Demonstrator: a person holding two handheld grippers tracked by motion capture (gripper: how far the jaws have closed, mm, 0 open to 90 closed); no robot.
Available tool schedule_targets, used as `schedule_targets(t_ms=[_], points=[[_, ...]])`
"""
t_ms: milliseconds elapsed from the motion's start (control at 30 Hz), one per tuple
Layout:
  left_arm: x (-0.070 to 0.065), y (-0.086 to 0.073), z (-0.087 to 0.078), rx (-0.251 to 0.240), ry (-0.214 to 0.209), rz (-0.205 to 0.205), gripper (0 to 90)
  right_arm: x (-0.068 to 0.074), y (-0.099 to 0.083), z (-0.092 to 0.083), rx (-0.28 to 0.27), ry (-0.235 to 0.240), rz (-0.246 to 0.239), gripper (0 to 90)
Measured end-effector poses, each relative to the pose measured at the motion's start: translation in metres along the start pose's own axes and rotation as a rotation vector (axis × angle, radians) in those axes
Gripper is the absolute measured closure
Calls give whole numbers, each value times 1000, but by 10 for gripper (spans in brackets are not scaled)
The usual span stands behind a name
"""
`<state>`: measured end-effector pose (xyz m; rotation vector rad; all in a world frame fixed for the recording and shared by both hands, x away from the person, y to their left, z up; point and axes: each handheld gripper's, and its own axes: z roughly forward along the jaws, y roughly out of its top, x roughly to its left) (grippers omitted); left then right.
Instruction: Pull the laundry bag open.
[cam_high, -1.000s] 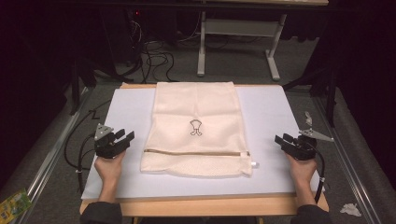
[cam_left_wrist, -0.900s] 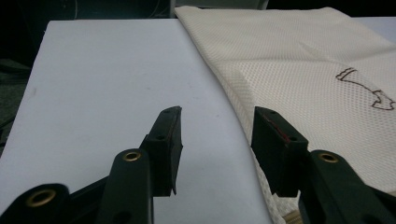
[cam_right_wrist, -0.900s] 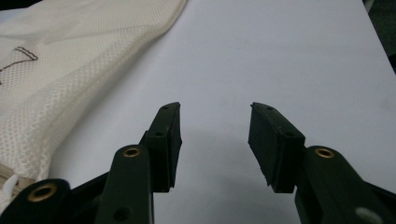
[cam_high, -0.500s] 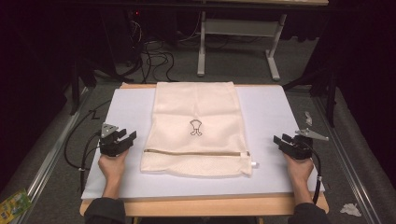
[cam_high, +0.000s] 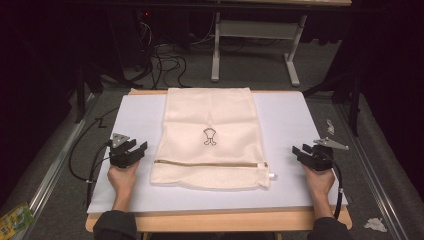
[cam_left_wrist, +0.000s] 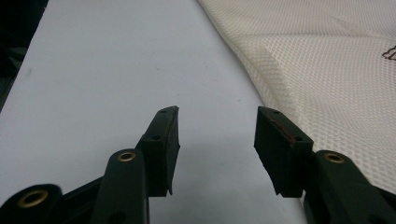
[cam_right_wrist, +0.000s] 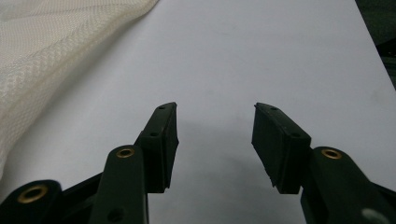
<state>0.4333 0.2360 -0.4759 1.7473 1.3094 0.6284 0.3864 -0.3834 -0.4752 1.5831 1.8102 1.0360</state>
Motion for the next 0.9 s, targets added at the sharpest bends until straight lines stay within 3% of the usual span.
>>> schedule_targets(t_ms=[167, 300, 633, 900], points=[[1, -6, 3, 12, -1, -12, 494, 2, 0, 1, 13, -18, -15, 485], [-1, -8, 0, -23, 4, 6, 476, 4, -1, 2, 17, -33, -35, 456], [2, -7, 4, 21, 5, -21, 437, 7, -1, 3, 26, -56, -43, 435], [2, -7, 4, 29, 6, -29, 416, 6, -1, 3, 28, -55, -38, 421]])
